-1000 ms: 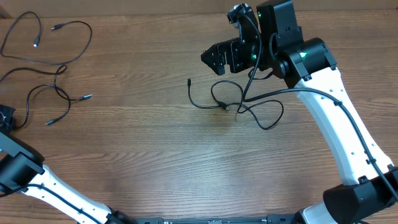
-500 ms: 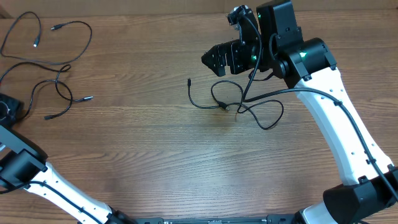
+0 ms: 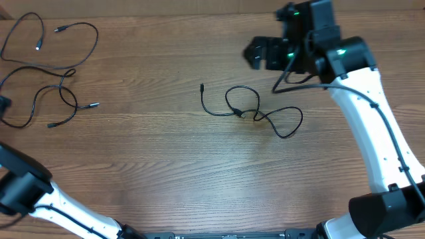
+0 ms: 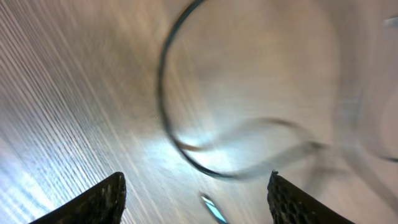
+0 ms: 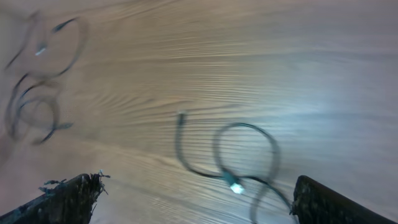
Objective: Untangle cables
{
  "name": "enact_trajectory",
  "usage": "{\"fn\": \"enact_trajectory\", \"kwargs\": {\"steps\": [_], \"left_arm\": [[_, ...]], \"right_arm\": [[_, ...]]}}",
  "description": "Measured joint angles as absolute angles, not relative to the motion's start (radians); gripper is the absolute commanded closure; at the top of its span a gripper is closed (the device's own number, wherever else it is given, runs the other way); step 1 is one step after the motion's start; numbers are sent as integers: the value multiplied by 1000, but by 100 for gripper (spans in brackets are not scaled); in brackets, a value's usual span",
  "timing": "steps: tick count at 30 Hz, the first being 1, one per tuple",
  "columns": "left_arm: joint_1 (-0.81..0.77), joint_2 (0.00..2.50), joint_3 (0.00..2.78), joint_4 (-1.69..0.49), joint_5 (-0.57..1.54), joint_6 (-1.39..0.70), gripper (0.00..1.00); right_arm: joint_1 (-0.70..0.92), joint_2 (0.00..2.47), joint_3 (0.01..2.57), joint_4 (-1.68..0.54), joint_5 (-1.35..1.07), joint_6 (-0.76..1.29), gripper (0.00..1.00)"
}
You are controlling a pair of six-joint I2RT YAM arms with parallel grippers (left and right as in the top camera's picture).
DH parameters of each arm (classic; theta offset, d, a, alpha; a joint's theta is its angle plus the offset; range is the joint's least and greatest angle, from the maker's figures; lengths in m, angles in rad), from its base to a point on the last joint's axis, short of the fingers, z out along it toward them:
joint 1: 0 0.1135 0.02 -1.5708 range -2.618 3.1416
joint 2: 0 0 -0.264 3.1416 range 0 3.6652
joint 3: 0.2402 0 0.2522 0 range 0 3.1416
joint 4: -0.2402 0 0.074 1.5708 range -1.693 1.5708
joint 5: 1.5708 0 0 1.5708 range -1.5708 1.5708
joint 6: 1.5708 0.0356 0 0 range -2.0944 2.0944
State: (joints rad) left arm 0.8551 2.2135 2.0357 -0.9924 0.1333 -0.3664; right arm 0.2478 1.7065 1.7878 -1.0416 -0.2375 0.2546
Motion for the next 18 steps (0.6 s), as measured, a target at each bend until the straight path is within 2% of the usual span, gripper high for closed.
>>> {"fn": "enact_trajectory", "kwargs": {"steps": [3,5,12,18], "left_arm": [[850,2089,2040,-967,204,-366,17],[845,2025,2045,-960,259,-366,0],[724,1877,2065,-1084,627,-354,0],[474,1902,2059,-1237,731,-245,1]], "right_arm": [[168,1707,1788,-1093,-214,282,0],[111,1707,1788,-1143,-202,292,0],[18,1707,1782,-1315,-183,286,0],[22,1707,1698,-1337,-183,265,0]]}}
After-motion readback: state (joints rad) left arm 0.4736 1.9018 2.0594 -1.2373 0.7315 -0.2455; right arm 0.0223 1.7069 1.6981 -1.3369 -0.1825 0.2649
